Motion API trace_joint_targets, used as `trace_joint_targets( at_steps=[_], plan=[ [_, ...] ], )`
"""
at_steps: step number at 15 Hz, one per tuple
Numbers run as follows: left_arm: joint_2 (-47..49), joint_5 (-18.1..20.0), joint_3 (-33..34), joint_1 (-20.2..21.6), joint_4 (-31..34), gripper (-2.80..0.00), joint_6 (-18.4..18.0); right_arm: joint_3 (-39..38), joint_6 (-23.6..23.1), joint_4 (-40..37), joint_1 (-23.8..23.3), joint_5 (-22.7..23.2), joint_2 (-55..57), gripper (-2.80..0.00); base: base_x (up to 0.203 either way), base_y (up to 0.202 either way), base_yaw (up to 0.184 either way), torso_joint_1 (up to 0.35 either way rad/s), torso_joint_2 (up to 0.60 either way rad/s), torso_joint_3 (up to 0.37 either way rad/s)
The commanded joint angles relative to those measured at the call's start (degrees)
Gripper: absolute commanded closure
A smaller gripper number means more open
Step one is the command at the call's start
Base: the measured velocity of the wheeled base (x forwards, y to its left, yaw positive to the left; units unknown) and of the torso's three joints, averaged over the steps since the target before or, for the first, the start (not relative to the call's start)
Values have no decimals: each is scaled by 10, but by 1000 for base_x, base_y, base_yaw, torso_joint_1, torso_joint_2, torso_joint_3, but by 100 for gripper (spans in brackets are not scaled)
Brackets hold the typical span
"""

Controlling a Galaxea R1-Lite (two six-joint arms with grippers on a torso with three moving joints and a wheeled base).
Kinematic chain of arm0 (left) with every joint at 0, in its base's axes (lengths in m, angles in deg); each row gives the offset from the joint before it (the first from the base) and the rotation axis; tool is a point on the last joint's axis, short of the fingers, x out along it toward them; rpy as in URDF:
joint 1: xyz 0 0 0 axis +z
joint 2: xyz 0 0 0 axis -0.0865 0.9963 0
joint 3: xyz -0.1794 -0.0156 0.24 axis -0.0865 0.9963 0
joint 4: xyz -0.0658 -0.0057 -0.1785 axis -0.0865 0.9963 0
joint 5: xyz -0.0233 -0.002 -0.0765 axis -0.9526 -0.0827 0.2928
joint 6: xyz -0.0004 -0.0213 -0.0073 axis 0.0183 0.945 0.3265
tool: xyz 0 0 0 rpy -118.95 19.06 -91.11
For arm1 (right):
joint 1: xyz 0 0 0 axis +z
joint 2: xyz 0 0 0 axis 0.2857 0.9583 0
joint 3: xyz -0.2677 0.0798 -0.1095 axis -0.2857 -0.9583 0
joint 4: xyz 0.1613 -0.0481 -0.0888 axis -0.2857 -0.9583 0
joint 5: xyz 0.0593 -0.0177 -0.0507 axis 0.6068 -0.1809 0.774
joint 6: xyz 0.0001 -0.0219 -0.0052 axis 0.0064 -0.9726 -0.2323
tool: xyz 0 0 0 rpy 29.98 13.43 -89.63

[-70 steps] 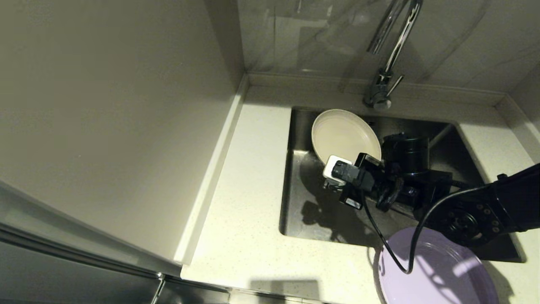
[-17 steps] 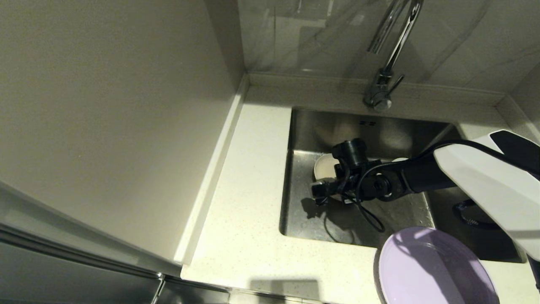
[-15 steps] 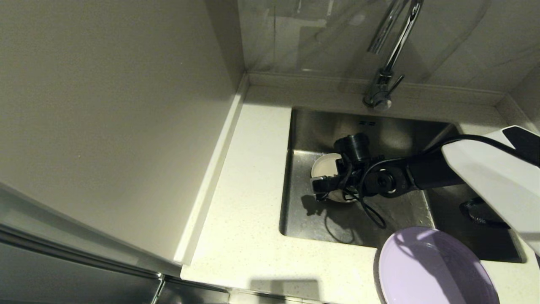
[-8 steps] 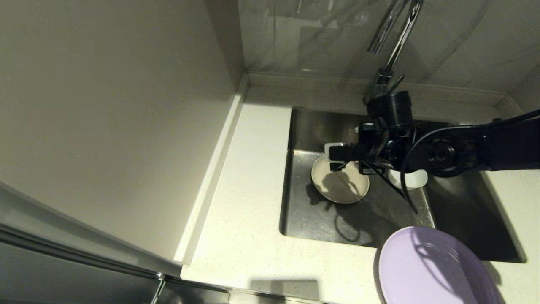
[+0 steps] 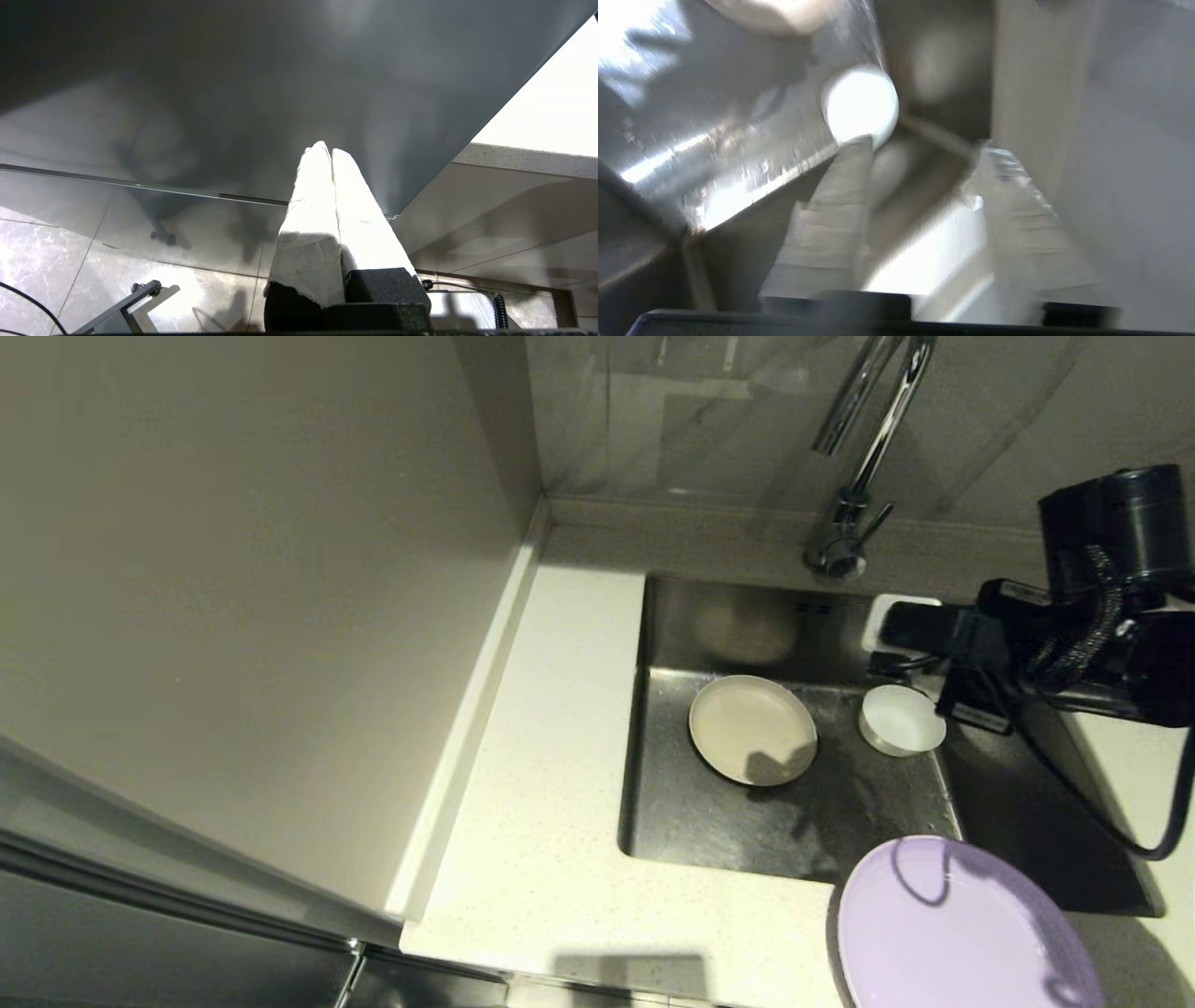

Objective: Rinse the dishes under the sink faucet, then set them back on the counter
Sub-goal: Put a plate into the sink

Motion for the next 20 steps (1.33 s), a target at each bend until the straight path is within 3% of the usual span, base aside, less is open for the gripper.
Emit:
trace_joint_targets(
  at_steps=[1, 3, 6, 9, 11, 12, 13, 20],
  plan=[
    [-2, 0, 0, 0, 0, 0, 0, -27, 16, -2, -46, -1, -66, 0, 0, 0, 0, 0, 0, 0],
    [-2, 0, 0, 0, 0, 0, 0, -55, 58, -39, -98, 10, -98, 0, 0, 0, 0, 0, 0, 0],
    [-2, 0, 0, 0, 0, 0, 0, -81, 130, -165, -188, 91, -144, 0, 0, 0, 0, 0, 0, 0],
    [-2, 0, 0, 0, 0, 0, -1, -160, 149, -224, -271, 188, -192, 0, 0, 0, 0, 0, 0, 0],
    [-2, 0, 0, 0, 0, 0, 0, -201, 156, -230, -299, 222, -200, 0, 0, 0, 0, 0, 0, 0],
    [-2, 0, 0, 0, 0, 0, 0, -211, 156, -231, -302, 225, -198, -96, 0, 0, 0, 0, 0, 0],
    [-2, 0, 0, -1, 0, 0, 0, -216, 156, -231, -302, 226, -193, -280, 0, 0, 0, 0, 0, 0],
    [-2, 0, 0, 0, 0, 0, 0, -226, 103, -228, -296, 252, -149, -280, 0, 0, 0, 0, 0, 0]
  ],
)
